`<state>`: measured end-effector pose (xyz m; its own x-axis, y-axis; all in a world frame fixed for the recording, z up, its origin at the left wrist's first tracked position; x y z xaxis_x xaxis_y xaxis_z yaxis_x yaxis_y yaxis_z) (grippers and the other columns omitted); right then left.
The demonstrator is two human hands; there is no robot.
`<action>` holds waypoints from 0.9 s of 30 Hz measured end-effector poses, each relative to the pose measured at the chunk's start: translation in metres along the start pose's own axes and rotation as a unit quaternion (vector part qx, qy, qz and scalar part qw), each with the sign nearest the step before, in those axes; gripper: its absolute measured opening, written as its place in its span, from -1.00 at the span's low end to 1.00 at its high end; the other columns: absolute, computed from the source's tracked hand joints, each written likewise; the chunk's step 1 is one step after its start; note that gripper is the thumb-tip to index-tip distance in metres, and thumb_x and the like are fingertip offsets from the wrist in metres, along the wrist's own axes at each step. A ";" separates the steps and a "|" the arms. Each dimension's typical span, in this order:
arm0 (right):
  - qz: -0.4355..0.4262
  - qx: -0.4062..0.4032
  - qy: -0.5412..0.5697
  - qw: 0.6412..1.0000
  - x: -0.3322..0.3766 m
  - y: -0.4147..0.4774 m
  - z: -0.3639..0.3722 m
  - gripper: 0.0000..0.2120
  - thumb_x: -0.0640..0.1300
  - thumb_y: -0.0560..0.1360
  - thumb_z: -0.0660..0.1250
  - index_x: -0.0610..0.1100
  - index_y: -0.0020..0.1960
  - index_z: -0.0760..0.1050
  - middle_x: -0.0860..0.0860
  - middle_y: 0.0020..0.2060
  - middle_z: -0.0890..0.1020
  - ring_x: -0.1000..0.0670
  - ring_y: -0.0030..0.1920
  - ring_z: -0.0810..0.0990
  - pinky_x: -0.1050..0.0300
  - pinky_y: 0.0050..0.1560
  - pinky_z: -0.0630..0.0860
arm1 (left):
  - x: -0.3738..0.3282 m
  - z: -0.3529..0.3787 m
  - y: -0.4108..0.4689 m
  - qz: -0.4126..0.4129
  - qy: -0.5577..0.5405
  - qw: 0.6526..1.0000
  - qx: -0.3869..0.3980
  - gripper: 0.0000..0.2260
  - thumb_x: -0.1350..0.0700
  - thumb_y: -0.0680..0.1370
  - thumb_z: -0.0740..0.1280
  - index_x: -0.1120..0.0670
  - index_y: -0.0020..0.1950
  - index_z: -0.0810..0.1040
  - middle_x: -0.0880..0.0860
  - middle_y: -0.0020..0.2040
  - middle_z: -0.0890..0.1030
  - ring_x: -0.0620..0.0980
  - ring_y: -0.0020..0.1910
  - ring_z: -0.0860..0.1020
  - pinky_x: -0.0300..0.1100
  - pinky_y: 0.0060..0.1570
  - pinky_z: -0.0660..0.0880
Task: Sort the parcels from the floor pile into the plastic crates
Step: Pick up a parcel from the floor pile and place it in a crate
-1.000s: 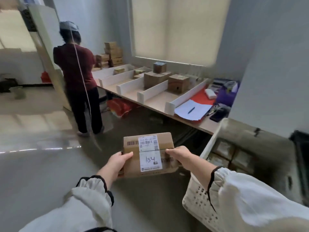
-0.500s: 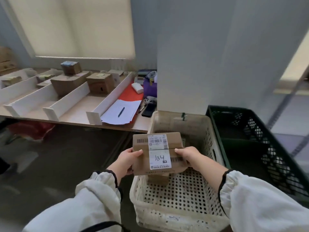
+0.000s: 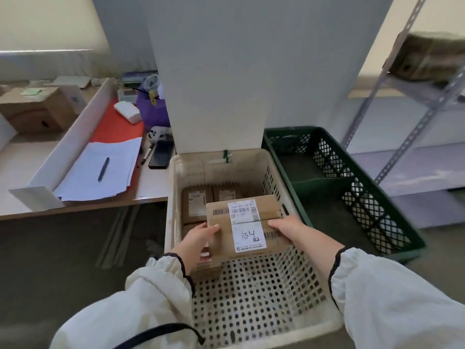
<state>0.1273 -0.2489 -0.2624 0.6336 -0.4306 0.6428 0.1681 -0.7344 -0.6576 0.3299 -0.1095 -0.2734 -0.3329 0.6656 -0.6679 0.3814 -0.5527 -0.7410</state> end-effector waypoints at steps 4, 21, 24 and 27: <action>0.040 0.017 -0.005 0.999 -0.024 0.033 0.002 -0.66 -0.11 0.53 0.31 -0.24 0.25 0.47 -0.16 0.07 0.62 -0.08 -0.08 0.60 0.12 -0.13 0.53 | 0.017 0.023 0.040 -0.045 -0.009 0.999 -0.010 -0.60 -0.02 0.54 0.35 0.08 0.32 0.40 0.13 0.21 0.52 0.16 0.15 0.50 0.12 0.20 0.48; 0.142 0.015 -0.001 0.990 -0.093 0.176 0.057 -0.48 -0.09 0.53 0.31 -0.22 0.41 0.26 -0.14 0.29 0.49 -0.15 0.24 0.50 0.10 0.16 0.46 | 0.051 0.047 0.178 -0.083 0.109 0.989 -0.063 -0.63 0.03 0.59 0.29 0.17 0.32 0.37 0.09 0.01 0.49 -0.01 -0.14 0.47 -0.17 -0.28 0.44; 0.149 0.018 -0.022 0.988 -0.095 0.191 0.063 -0.35 -0.04 0.52 0.32 -0.20 0.49 0.12 -0.14 0.37 0.40 -0.15 0.32 0.43 0.08 0.24 0.42 | 0.055 0.045 0.190 -0.071 0.127 0.987 -0.060 -0.63 0.01 0.59 0.29 0.17 0.32 0.39 0.05 -0.03 0.50 -0.05 -0.17 0.48 -0.23 -0.38 0.39; 0.147 0.026 -0.039 0.988 -0.093 0.211 0.069 -0.23 0.04 0.49 0.36 -0.19 0.53 0.04 -0.14 0.45 0.30 -0.16 0.40 0.35 -0.07 0.37 0.35 | 0.059 0.041 0.204 -0.058 0.154 0.985 -0.054 -0.62 -0.02 0.56 0.32 0.16 0.29 0.43 0.03 0.00 0.55 -0.01 -0.08 0.54 -0.26 -0.37 0.44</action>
<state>0.1561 -0.3275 -0.4884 0.7162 -0.5781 0.3909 0.0052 -0.5557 -0.8314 0.3527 -0.2032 -0.4667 -0.1089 0.8504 -0.5147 0.4522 -0.4188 -0.7875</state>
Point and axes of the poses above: each hand's wrist, its own y-axis towards the middle knuckle, its own z-axis out of the palm, x = y × z, the point moved 5 cm from there along y, towards the middle knuckle
